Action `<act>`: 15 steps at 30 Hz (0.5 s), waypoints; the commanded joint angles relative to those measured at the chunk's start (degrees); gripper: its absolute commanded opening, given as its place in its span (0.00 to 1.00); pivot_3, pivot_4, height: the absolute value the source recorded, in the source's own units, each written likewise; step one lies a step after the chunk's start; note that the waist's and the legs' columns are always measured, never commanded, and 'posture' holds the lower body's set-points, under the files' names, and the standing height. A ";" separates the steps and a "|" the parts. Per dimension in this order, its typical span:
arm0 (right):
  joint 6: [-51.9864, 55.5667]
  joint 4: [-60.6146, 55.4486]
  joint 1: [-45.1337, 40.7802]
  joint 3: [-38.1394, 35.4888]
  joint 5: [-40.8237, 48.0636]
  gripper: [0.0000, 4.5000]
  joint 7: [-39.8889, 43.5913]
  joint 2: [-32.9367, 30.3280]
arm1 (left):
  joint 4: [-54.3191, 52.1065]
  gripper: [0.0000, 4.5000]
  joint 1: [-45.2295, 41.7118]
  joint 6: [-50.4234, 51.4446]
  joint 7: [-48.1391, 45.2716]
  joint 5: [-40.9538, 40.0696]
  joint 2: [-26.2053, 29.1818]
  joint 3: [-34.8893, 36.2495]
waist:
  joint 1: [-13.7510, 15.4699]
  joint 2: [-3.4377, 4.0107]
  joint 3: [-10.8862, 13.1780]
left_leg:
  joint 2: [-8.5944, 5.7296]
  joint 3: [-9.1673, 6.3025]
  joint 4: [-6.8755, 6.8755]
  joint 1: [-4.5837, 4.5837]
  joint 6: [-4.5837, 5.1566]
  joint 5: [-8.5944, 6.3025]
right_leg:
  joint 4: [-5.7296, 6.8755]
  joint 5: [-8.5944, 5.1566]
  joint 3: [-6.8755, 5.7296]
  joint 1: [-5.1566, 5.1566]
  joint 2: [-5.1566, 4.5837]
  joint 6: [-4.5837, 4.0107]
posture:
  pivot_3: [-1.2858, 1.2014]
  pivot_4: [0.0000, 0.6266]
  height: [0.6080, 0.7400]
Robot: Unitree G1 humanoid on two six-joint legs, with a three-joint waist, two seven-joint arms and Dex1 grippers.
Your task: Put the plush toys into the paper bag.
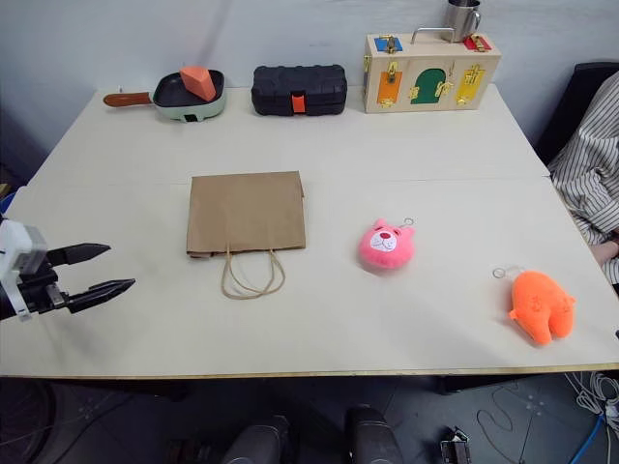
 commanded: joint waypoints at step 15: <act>-2.78 3.44 -2.05 -0.17 -0.14 1.00 0.42 -0.96 | -0.77 1.00 -1.25 -0.62 -0.88 0.27 0.57 -0.35 | -0.66 0.00 0.00 | 0.00 0.00 0.00 0.01 0.00 0.00 | 0.02 0.00 0.00 0.00 0.00 0.00 | 0.52 0.24 1.00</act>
